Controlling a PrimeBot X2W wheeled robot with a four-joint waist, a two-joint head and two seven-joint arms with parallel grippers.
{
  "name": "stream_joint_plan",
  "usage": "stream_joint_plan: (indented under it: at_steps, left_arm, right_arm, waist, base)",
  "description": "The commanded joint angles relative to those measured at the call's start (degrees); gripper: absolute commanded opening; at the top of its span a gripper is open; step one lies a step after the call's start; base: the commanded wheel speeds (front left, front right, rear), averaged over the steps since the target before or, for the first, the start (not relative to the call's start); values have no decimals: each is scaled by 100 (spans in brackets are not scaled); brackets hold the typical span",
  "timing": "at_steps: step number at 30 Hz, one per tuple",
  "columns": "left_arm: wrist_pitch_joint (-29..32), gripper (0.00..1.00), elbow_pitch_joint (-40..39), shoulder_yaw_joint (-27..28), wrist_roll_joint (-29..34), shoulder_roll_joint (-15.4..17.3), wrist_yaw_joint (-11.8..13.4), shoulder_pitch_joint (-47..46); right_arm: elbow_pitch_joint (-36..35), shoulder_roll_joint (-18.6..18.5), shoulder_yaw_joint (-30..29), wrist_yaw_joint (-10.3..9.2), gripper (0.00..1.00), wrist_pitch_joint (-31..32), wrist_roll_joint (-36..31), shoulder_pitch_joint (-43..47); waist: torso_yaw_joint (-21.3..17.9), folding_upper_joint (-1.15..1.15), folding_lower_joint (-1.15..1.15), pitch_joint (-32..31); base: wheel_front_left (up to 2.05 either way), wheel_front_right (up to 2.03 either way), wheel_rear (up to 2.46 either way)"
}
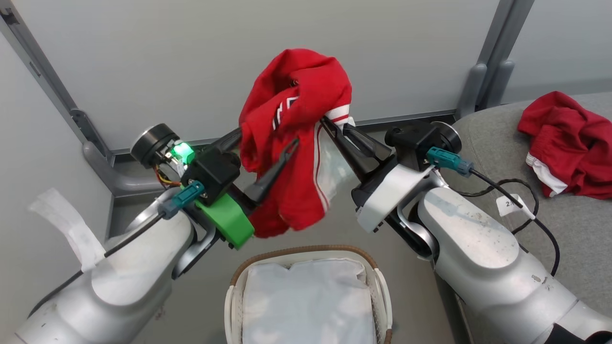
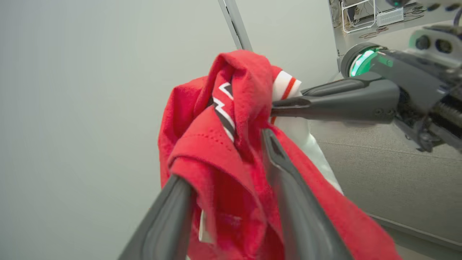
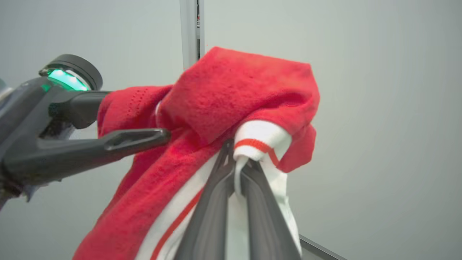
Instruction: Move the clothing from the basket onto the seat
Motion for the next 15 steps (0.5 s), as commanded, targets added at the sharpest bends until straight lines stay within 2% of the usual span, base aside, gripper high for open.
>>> stream_joint_plan:
  at_steps: [1,9,15]
  left_arm:
    - [-44,100,-49,39,-76,-44,57,152]
    - [-42,100,-58,381,-316,-274,280,936]
    - [-43,100,66,831,-301,-612,319,1752]
  right_arm:
    - [-46,28,-74,-2,0,-28,-69,122]
    - [-308,24,-523,-3,0,-28,-388,277]
    - [-448,-78,-887,-3,0,-28,-611,490]
  waist:
    - [3,0,0,3]
    - [2,0,0,44]
    - [-9,0,0,103]
  base:
    - [0,0,0]
    - [0,0,0]
    - [0,0,0]
